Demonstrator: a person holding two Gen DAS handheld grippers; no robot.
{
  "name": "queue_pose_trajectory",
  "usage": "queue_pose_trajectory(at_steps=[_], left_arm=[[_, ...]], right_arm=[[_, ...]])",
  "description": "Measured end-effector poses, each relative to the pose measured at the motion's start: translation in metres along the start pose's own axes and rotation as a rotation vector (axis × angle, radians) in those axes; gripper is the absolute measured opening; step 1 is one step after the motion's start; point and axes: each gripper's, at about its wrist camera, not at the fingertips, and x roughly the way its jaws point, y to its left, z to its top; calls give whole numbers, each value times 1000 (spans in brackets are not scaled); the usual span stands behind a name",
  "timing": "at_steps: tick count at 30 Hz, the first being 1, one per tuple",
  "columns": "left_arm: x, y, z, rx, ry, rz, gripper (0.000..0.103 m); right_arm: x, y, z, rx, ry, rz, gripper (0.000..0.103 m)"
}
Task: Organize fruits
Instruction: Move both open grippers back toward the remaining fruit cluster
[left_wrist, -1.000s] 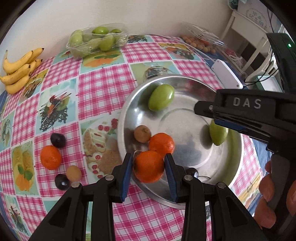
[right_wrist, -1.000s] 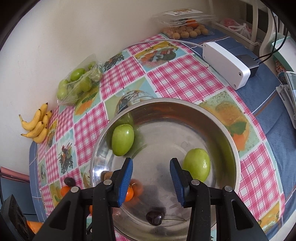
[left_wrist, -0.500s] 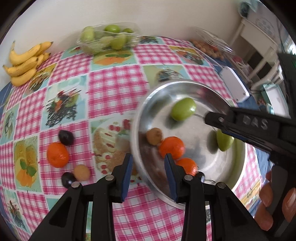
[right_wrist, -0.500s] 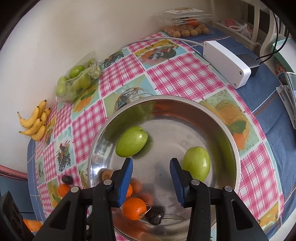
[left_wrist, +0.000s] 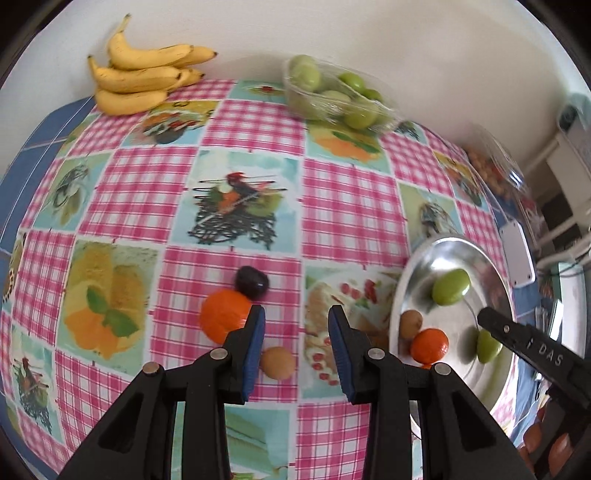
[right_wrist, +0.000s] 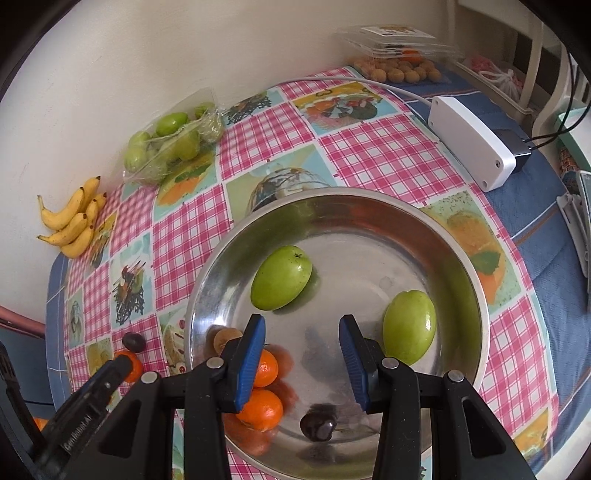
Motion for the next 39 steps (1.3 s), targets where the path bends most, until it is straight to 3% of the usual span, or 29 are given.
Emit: queue_pose_trajectory(at_steps=[10,12,13,16,19,23,28,31,39], left_arm=[[2,10,0,-34,11,22,38],[4,11,0,-45,23,36,54],[5,13,0,-51,31,50,57],[8,18,-1,-70,43,76,59],[10,24,-2,-98,51,89,73],[11,31,-3,-123,50,113,80],[11,36,-4,-129,33,160,84],[9,39,-4,-133,22,175,96],[-3,42,0,-105,-51,193,96]], right_arm=[[1,5,0,-28,4,-17,45],[2,8,0,-42,10,-28,45],[3,9,0,-51,17,-34,50],[5,13,-1,-75,19,-44,81],[5,16,-1,-91,21,-45,87],[7,18,-1,-110,25,-51,102],[7,21,-2,-126,26,-47,103],[8,23,-2,-142,28,-43,103],[1,34,-5,-167,1,8,103]])
